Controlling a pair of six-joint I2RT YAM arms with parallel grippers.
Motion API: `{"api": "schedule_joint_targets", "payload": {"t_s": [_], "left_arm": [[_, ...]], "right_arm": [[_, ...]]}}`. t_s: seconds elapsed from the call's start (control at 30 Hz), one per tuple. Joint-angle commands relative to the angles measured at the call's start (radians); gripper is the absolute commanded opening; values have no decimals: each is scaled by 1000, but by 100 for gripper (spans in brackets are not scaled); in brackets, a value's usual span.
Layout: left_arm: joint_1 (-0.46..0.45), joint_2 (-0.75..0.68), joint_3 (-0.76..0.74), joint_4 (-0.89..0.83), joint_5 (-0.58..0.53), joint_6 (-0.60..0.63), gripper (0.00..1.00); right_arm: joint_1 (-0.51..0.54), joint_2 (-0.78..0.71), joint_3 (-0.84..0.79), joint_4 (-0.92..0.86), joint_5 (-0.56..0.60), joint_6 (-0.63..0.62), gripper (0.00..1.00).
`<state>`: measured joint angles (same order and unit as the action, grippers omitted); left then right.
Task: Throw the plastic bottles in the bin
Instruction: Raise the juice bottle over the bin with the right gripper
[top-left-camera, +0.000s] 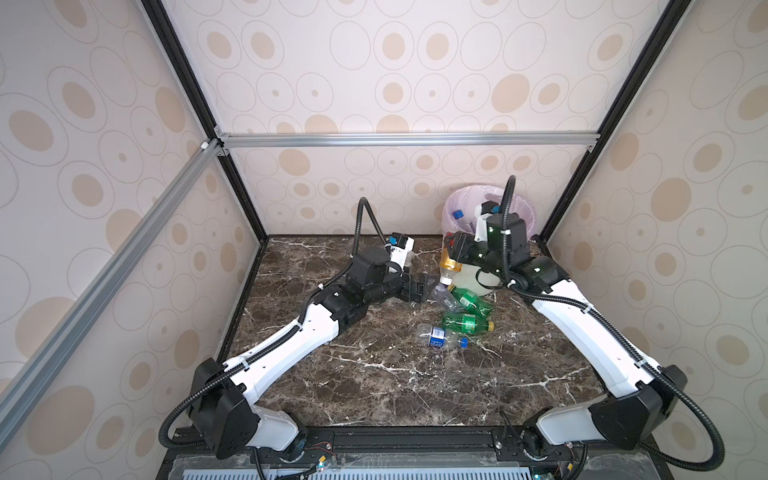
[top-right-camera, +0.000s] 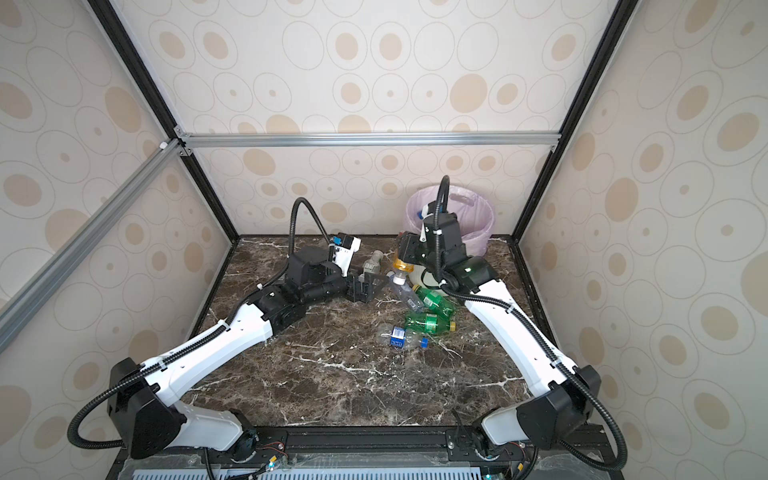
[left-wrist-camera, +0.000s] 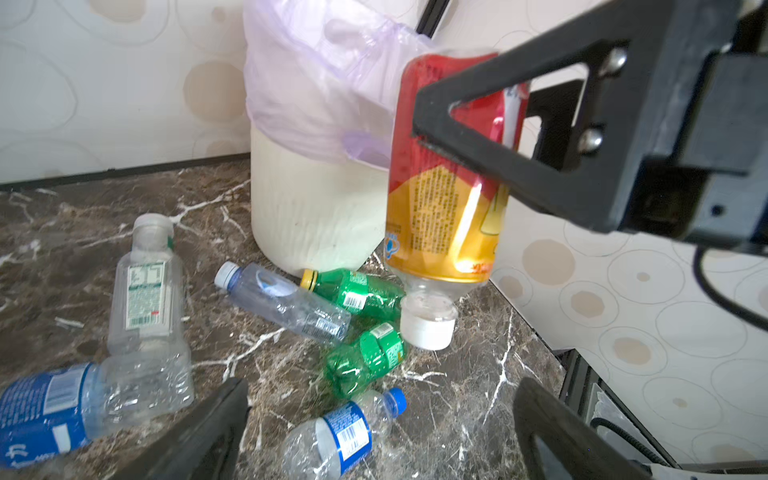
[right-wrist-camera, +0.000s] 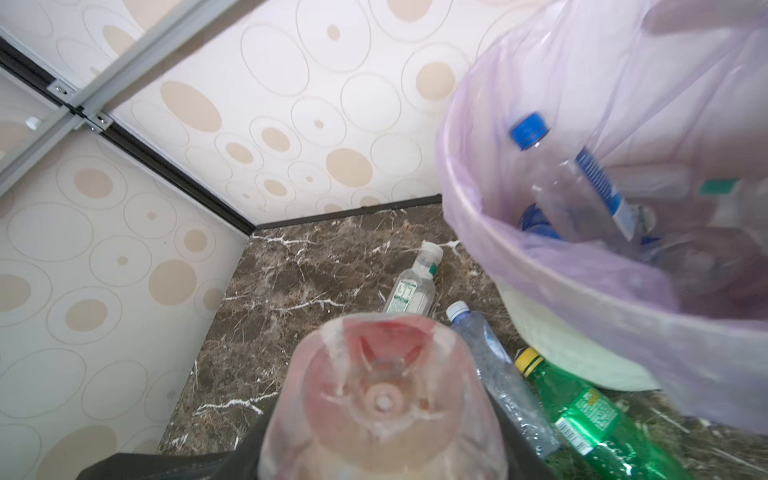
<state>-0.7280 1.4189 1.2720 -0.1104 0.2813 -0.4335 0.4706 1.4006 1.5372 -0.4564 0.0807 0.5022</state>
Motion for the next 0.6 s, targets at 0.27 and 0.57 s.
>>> {"api": "schedule_joint_targets", "payload": {"t_s": [0.27, 0.57], "left_arm": [[-93, 200, 415, -127, -67, 186, 99], [-118, 272, 577, -171, -84, 252, 99]], "right_arm": [[-128, -36, 356, -169, 144, -200, 39], [-141, -11, 579, -148, 228, -287, 38]]}}
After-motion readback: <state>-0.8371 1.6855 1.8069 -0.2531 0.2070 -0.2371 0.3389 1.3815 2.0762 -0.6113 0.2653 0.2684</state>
